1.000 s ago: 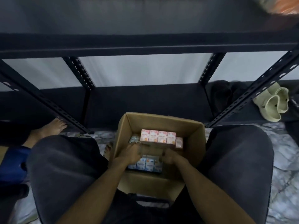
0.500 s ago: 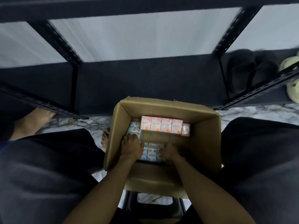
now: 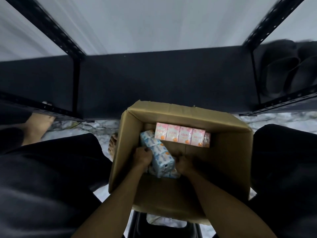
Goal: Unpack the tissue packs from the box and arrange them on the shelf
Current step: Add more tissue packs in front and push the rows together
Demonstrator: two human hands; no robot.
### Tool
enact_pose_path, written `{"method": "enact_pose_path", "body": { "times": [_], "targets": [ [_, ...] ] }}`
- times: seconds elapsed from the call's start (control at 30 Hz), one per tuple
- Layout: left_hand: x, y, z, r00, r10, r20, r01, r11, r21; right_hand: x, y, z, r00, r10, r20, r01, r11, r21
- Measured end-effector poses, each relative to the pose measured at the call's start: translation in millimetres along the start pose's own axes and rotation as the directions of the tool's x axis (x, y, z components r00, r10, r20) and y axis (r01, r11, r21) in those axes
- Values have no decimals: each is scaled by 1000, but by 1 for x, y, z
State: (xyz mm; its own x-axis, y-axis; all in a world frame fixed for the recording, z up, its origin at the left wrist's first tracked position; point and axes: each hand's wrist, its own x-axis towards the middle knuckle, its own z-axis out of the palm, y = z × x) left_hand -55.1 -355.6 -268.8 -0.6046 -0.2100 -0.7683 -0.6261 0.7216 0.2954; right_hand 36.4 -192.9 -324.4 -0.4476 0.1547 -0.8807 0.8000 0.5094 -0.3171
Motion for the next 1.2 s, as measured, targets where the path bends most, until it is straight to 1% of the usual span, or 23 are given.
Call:
{"method": "enact_pose_path", "body": {
  "times": [0.07,0.1,0.13,0.2,0.23,0.3,0.33,0.4,0.47,0.5,0.6,0.67,0.73,0.77,0.8,0.87,0.9,0.97,1.03,1.1,1.2],
  "targets": [
    [-1,-8,10,1000,6,-10,-7,997,-72,7,6,3,998,48,26,-45,992,-117],
    [-2,-12,15,1000,-15,-26,11,990,-141,8,7,4,998,55,7,-54,990,-132],
    [-2,-16,20,998,-57,-27,48,966,-254,7,6,2,998,61,-13,-62,994,-87],
    [4,-22,26,986,-164,23,154,859,-488,14,8,3,996,82,-19,-79,989,126],
    [7,-22,27,975,-210,65,210,802,-559,17,11,3,994,109,-14,-103,967,233],
    [11,-21,27,952,-256,166,301,696,-652,25,19,2,985,171,5,-158,894,419],
    [12,-20,27,941,-264,210,335,662,-670,25,22,1,978,206,21,-188,843,504],
    [15,-18,28,929,-270,254,370,644,-670,19,23,-4,964,263,39,-219,701,679],
    [23,-18,34,922,-283,262,385,634,-670,11,23,-9,953,287,95,-251,574,779],
    [25,-17,37,921,-300,250,388,646,-658,9,24,-10,949,287,128,-272,546,792],
    [36,-22,43,913,-350,212,405,703,-585,3,25,-12,936,280,212,-335,528,780],
    [32,-18,37,912,-351,213,408,711,-573,-1,23,-15,922,270,278,-382,512,770],
    [28,-12,30,903,-360,234,428,718,-549,-5,22,-18,890,273,364,-453,462,762],
    [31,-11,29,903,-369,222,429,727,-536,-8,23,-18,872,259,416,-489,419,765],
    [34,-11,30,905,-379,193,423,761,-491,-8,26,-15,857,242,455,-515,383,767],
    [37,-11,29,907,-416,65,416,862,-291,-8,28,-9,841,216,496,-541,311,782],
    [37,-9,28,906,-424,-10,413,888,-203,-9,30,-6,837,204,508,-547,283,788],
    [33,-2,25,904,-417,-93,395,899,-191,-11,29,-5,847,188,498,-532,278,800],
    [26,8,20,910,-381,-165,356,921,-162,-13,27,-8,861,195,470,-508,285,813],
    [21,14,16,924,-324,-201,308,945,-110,-16,24,-15,889,176,422,-457,327,827],
    [5,20,5,954,-197,-228,183,980,-78,-27,12,-33,939,129,318,-340,475,812]
  ]
}}
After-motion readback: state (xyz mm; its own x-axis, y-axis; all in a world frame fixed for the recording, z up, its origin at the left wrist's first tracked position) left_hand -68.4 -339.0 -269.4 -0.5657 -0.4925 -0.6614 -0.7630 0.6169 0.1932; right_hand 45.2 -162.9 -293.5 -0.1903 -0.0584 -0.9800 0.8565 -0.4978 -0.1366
